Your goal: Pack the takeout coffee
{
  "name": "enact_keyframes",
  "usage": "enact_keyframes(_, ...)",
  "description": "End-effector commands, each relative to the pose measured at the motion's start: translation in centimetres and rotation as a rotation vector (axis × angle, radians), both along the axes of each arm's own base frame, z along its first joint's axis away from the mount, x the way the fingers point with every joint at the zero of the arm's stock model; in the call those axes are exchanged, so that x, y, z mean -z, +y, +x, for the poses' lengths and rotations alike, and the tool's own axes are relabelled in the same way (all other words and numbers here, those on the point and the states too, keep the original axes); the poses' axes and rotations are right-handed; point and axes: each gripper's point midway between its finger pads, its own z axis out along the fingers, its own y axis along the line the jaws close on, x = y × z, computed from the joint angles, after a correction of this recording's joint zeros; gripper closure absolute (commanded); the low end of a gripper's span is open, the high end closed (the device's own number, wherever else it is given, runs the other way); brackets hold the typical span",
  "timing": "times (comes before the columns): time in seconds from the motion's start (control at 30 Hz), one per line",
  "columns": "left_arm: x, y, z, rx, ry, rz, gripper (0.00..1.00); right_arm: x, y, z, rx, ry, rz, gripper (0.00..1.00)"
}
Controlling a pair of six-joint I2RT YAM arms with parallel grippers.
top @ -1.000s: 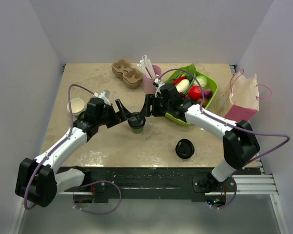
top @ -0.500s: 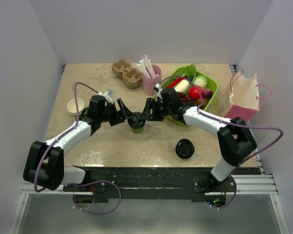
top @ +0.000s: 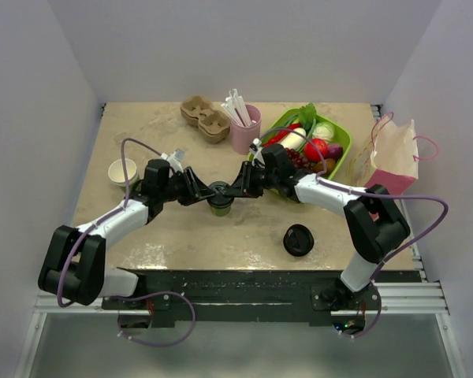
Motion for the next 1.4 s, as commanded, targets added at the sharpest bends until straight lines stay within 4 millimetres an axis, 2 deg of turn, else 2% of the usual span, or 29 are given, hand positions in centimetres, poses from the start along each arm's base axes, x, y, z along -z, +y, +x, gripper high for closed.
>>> enact_keyframes(0.0, 2.9, 1.8, -1.1, -0.071, 0.061, 0.085, 0.67, 1.3, -0.8, 0.4, 0.024, 0.021, 0.003, 0.78)
enact_keyframes(0.07, 3.5, 2.1, -1.7, -0.077, 0.076, 0.092, 0.75, 1.8, -1.1, 0.4, 0.020, 0.025, -0.004, 0.84)
enact_keyframes(0.13, 4.1, 2.5, -2.3, -0.088, 0.090, 0.100, 0.82, 1.9, -1.3, 0.5, 0.008, 0.017, -0.005, 0.84)
enact_keyframes(0.2, 4.3, 2.5, -2.6, -0.091, 0.096, 0.096, 0.85, 2.0, -1.1, 0.3, -0.020, 0.020, -0.011, 0.82)
enact_keyframes(0.27, 4.8, 2.6, -3.2, -0.093, 0.115, 0.094, 0.84, 1.6, -1.0, 0.6, -0.050, -0.011, -0.025, 0.76)
enact_keyframes(0.33, 4.5, 2.5, -3.5, -0.086, 0.112, 0.082, 0.74, 1.6, -1.3, 0.6, -0.073, -0.028, -0.058, 0.66)
enact_keyframes(0.37, 4.2, 2.5, -3.6, -0.083, 0.103, 0.077, 0.69, 0.6, -1.1, 1.1, -0.079, -0.059, -0.057, 0.62)
enact_keyframes(0.47, 2.2, 2.4, -3.1, -0.085, 0.052, 0.061, 0.42, -1.5, -1.2, 1.8, -0.087, -0.122, -0.072, 0.45)
enact_keyframes(0.5, 1.6, 2.6, -3.2, -0.091, 0.046, 0.070, 0.27, -2.0, -1.2, 1.7, -0.095, -0.130, -0.078, 0.43)
enact_keyframes(0.57, -0.2, 2.6, -2.4, -0.102, 0.007, 0.065, 0.17, -3.7, -1.2, 1.9, -0.106, -0.163, -0.068, 0.38)
enact_keyframes(0.6, -1.0, 2.6, -2.2, -0.106, -0.012, 0.067, 0.08, -4.0, -1.3, 1.8, -0.108, -0.163, -0.072, 0.37)
enact_keyframes(0.7, -3.5, 2.5, -1.5, -0.106, -0.068, 0.050, 0.00, -5.1, -1.3, 1.1, -0.126, -0.170, -0.052, 0.33)
enact_keyframes(0.77, -4.6, 2.4, -1.2, -0.111, -0.096, 0.045, 0.00, -5.2, -1.5, 0.5, -0.130, -0.157, -0.049, 0.31)
enact_keyframes(0.9, -5.3, 2.3, -0.1, -0.109, -0.120, 0.054, 0.00, -4.7, -1.9, 0.0, -0.099, -0.130, -0.041, 0.29)
enact_keyframes(0.97, -5.0, 2.0, 0.1, -0.094, -0.108, 0.054, 0.00, -3.7, -2.0, -0.3, -0.080, -0.089, -0.038, 0.29)
enact_keyframes(1.17, -3.3, 1.0, 0.8, -0.046, -0.066, 0.049, 0.01, -2.4, -1.0, -0.7, -0.075, -0.027, 0.005, 0.29)
enact_keyframes(1.23, -2.8, 0.5, 0.6, -0.021, -0.050, 0.026, 0.03, -2.2, -0.5, -0.9, -0.078, -0.014, 0.015, 0.29)
enact_keyframes(1.27, -3.2, 0.0, 0.5, 0.000, -0.064, -0.004, 0.04, -2.2, -0.4, -1.1, -0.081, -0.009, 0.019, 0.29)
enact_keyframes(1.37, -2.8, -0.7, 0.0, 0.036, -0.048, -0.057, 0.14, -1.8, 0.2, -1.2, -0.089, 0.015, 0.030, 0.30)
